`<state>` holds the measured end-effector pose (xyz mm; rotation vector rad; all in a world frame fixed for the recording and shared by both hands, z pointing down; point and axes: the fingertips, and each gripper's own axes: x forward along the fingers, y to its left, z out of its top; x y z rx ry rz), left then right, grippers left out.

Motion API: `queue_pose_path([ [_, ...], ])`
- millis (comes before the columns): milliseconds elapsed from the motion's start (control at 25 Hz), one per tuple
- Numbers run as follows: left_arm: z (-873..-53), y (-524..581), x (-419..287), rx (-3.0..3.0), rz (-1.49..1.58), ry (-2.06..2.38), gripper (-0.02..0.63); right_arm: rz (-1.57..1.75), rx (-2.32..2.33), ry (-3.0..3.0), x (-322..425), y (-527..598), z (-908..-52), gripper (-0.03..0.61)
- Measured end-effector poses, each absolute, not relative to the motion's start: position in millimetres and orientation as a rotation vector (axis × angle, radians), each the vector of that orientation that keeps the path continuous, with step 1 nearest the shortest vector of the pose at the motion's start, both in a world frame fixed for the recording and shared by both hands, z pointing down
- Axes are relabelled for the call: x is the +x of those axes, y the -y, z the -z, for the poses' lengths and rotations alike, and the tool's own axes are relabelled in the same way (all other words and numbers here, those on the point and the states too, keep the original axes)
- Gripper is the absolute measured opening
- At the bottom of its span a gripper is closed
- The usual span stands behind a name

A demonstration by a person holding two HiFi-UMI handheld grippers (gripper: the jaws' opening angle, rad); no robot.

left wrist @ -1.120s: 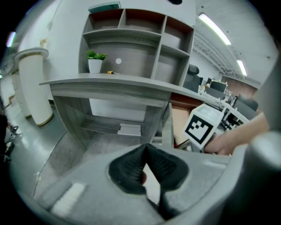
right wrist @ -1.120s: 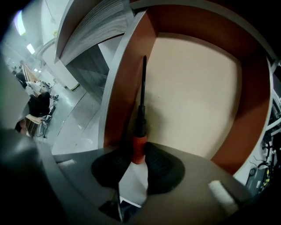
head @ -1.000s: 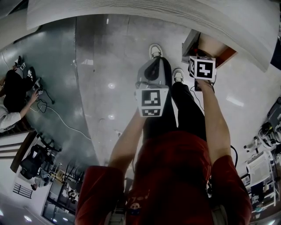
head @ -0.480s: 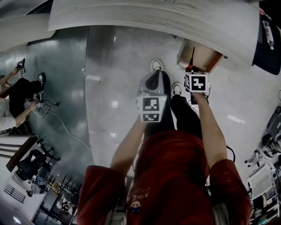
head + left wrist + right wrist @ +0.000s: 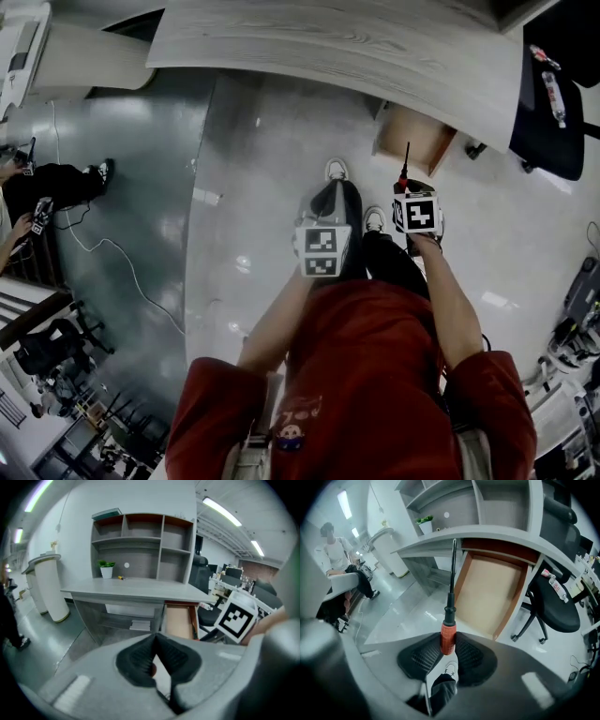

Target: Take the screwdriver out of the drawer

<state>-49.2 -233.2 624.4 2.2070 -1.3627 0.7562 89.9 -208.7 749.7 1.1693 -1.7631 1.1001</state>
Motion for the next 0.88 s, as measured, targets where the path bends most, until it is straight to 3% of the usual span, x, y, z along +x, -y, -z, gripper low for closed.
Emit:
queue_pose_path([
  [880,-518.2,161.0,-75.8,2.21,-0.564,1.508,0.0,-0.951,1.252,2.037,82.8,157.7,-589.1,0.098],
])
